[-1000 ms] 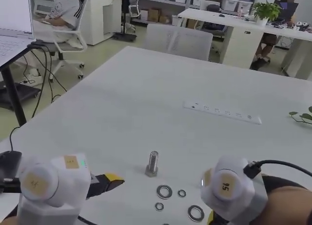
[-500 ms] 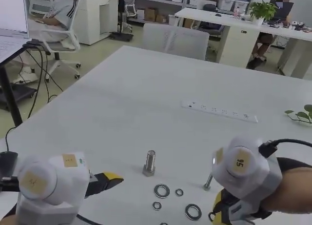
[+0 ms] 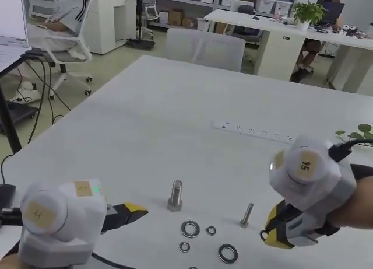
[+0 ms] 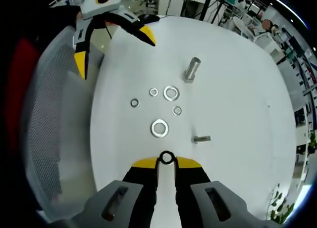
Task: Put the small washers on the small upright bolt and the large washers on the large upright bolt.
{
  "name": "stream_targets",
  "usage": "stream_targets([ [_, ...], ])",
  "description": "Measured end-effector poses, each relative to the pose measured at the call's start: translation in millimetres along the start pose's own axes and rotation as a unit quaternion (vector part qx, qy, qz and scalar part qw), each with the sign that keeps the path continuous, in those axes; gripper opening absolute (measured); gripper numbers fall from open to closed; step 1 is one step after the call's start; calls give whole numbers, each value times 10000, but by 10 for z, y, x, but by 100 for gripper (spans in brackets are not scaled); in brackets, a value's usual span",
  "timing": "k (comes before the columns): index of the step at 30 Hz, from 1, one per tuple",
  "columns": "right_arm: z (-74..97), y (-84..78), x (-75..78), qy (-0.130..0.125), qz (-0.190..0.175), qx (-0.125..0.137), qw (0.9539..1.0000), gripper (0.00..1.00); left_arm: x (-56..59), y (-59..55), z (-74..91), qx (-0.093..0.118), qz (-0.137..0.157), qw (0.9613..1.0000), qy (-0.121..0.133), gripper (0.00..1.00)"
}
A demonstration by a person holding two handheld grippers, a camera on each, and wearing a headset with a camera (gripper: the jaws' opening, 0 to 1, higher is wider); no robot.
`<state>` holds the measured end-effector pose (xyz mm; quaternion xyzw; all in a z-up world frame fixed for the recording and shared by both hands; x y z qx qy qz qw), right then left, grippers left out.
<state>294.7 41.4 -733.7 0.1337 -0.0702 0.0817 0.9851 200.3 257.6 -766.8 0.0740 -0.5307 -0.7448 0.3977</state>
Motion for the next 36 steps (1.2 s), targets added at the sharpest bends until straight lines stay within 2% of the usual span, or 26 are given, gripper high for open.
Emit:
stream_targets([
  [15,128,56,344,-206,59,28,9998,13,-44,62,-2,-14,-40,10000,-13,87],
  [24,73,73,508,-173,147,-29,9997,13,-69,67,2,-28,-10,10000,12,87],
  [36,-46,87,618,-5,228,-70,9997,13,-87,70,-2,-55,19,10000,48,87],
])
Point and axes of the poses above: the centre of the closed fingertips' face, and the gripper's own axes: z roughly backward along the fingers, x roughly to its right, y roughly out of its top, the point moved 7 cm from there along z, roughly backward along the fingers, and after that the axes turned 11 degrees about z, right-handed, at the moved point
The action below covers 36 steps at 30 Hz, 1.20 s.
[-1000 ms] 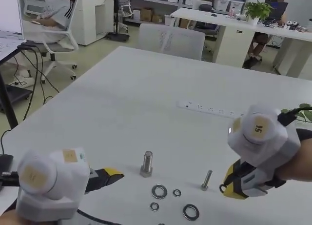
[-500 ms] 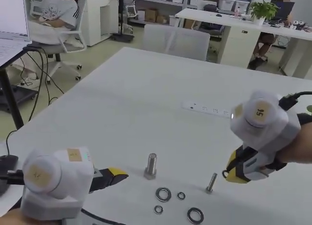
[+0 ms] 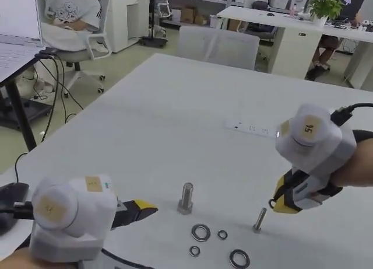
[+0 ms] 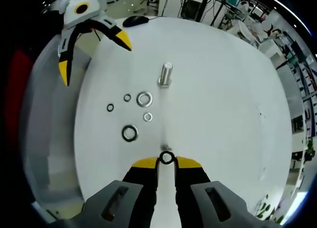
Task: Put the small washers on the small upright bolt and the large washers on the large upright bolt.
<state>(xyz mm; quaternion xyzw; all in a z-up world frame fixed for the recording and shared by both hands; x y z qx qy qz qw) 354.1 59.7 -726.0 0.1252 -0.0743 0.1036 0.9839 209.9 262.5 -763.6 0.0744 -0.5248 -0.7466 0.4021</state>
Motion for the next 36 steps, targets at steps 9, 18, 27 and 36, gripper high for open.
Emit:
stream_targets([
  [9,-95,13,41,135,48,-36,9999,13,-10,-7,7,6,26,10000,48,87],
  [18,-166,25,14,231,71,-84,9997,13,-10,-9,6,14,55,10000,62,87],
  [27,-228,5,33,290,92,-102,9995,13,-18,-25,11,5,74,9999,85,87],
  [36,-283,-15,48,350,76,-118,9993,13,-19,-20,11,5,80,9999,98,86],
])
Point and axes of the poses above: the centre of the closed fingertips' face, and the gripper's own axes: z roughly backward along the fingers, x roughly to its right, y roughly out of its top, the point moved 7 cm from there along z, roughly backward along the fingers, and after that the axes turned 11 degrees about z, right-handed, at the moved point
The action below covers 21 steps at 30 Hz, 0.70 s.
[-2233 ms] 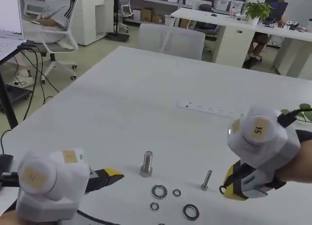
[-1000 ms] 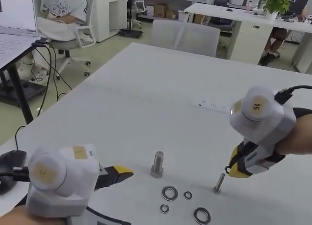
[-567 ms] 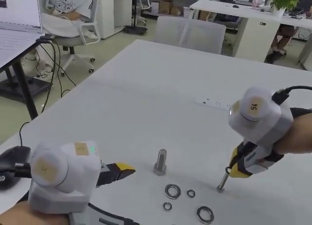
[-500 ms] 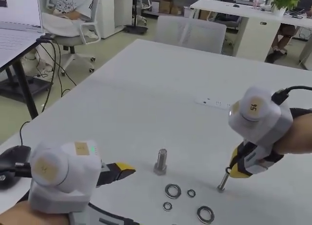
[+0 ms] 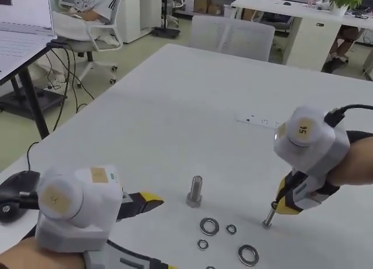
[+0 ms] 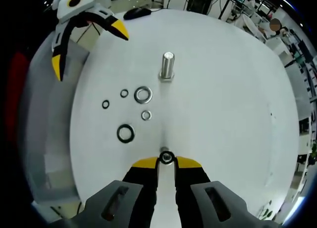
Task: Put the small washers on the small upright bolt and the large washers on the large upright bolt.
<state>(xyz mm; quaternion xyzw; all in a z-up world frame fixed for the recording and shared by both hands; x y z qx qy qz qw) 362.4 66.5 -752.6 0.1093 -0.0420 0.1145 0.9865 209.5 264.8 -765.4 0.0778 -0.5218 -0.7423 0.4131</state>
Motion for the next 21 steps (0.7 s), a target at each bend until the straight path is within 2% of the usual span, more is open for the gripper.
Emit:
stream_targets([
  [8,-63,-15,-5,55,-25,-12,10000,13,6,11,-5,7,7,10000,4,86],
  [21,-277,-81,-8,152,-107,-44,9998,13,-2,17,-14,20,32,10000,20,86],
])
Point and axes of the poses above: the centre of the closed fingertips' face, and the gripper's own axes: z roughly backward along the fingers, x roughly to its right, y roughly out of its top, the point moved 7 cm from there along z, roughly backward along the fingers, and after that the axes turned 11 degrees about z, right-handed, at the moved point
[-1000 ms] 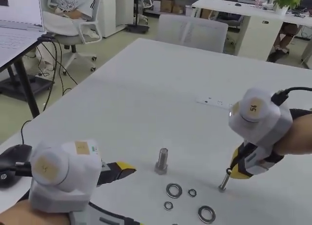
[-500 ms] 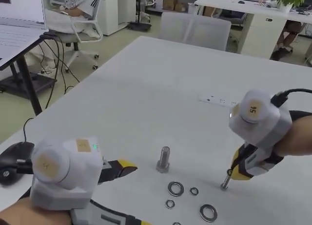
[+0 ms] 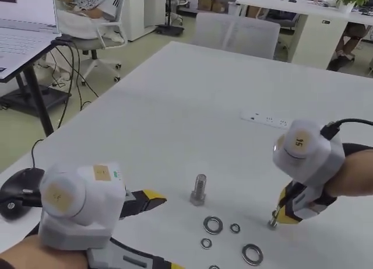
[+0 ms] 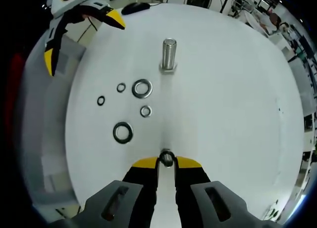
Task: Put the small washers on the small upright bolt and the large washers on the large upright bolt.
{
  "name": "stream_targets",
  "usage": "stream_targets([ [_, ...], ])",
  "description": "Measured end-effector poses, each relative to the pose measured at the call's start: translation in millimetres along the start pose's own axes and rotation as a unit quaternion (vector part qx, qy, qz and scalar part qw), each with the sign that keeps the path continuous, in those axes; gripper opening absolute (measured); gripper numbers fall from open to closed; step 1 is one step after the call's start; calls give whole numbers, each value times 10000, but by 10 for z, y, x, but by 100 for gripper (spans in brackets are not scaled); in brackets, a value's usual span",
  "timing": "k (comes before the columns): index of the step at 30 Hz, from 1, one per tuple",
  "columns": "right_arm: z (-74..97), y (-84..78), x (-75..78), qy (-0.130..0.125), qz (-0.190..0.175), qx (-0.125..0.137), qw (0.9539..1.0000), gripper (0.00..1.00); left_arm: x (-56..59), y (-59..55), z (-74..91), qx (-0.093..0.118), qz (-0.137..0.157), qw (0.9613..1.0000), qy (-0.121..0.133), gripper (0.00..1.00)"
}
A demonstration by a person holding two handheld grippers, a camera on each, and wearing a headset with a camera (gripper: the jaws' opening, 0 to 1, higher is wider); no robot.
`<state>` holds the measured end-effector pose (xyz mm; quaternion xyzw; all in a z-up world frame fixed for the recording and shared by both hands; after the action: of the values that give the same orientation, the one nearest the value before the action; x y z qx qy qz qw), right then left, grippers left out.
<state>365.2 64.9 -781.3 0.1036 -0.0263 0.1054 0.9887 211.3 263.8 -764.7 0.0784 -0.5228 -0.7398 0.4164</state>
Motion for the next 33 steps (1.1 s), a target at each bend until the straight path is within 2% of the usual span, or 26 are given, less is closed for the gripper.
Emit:
stream_targets([
  [18,-173,-65,-15,27,8,-69,10000,13,5,-6,4,-7,9,10000,12,86],
  [33,-220,-68,-40,42,71,-65,9999,14,13,-15,7,-13,32,10000,-3,85],
])
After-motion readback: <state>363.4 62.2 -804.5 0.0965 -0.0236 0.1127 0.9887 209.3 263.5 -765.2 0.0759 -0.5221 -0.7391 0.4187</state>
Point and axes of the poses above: the centre of the closed fingertips' face, and the gripper's own axes: z roughly backward along the fingers, x roughly to its right, y roughly out of its top, the point moved 7 cm from there along z, roughly backward along the fingers, and after that the axes turned 11 degrees about z, right-handed, at the moved point
